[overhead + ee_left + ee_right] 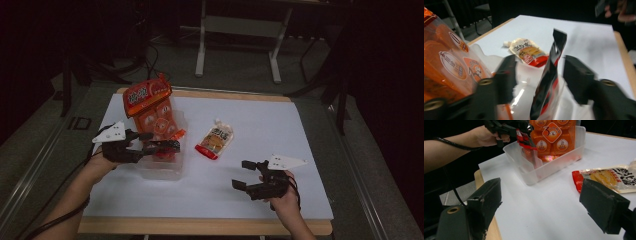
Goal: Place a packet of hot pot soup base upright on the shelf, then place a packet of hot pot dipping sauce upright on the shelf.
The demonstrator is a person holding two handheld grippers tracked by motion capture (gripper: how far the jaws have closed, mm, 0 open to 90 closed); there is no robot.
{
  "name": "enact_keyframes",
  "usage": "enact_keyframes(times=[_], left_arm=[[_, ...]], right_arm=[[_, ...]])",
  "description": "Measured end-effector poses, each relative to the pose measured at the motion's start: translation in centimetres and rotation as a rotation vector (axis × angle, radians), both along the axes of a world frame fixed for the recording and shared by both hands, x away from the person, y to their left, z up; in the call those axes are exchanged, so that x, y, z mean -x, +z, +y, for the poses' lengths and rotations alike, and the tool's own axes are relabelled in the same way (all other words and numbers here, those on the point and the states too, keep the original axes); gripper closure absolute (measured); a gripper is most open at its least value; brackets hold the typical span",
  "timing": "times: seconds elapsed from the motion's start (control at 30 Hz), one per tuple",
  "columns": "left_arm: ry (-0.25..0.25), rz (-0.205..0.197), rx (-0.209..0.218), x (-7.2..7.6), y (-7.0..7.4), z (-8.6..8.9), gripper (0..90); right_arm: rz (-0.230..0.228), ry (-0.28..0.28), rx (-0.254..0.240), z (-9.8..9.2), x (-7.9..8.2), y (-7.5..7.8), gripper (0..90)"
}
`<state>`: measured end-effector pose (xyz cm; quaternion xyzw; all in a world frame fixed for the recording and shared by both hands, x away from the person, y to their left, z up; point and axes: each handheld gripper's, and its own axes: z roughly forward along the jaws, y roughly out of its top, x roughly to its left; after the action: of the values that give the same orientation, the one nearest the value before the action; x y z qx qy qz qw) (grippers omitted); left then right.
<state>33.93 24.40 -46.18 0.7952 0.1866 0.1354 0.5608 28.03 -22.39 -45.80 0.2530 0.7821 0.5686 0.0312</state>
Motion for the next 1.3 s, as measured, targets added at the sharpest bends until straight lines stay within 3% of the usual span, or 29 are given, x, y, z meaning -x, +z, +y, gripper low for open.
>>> enact_keyframes(times=[0.1,0.13,0.33,0.5,0.53,0.6,0.77,0.93,1.0,1.13,1.3], left_arm=[[0.007,-0.009,0.025,0.4,0.6,-0.2,21.5],[0.018,0.006,0.049,0.5,0.9,-0.2,16.1],[0.041,-0.005,0.062,1.5,1.5,-0.5,6.6],[0.052,-0.025,0.068,2.3,1.9,-0.9,4.1],[0.057,-0.029,0.072,2.5,2.0,-0.9,4.0],[0.065,-0.037,0.073,2.8,2.3,-0.9,3.9],[0.077,-0.038,0.07,3.8,2.8,-1.1,3.3],[0.082,-0.039,0.097,4.9,2.8,-1.2,3.2],[0.079,-0.029,0.084,5.3,2.8,-1.5,2.8],[0.057,-0.039,0.075,6.7,2.7,-2.2,2.7],[0.069,-0.049,0.119,8.1,2.6,-2.8,2.7]], right_arm=[[-0.004,0.0,0.002,-0.1,0.0,0.1,17.7],[-0.006,0.0,0.003,-0.2,0.0,0.1,17.7],[-0.069,-0.017,0.053,-0.2,0.0,0.1,15.9],[-0.058,-0.041,0.063,-0.2,0.0,0.3,14.0],[-0.032,-0.052,0.047,-0.3,-0.2,0.5,13.6],[-0.03,-0.063,0.05,-0.3,-0.4,0.5,13.3],[-0.068,-0.146,0.095,-0.4,-1.0,0.9,10.8],[-0.081,-0.171,0.112,-0.4,-2.0,1.1,10.8],[-0.091,-0.199,0.144,-0.3,-2.6,1.1,13.3],[-0.093,-0.215,0.163,-0.2,-3.6,1.0,14.5],[-0.102,-0.238,0.182,-0.1,-4.9,0.8,16.4]])
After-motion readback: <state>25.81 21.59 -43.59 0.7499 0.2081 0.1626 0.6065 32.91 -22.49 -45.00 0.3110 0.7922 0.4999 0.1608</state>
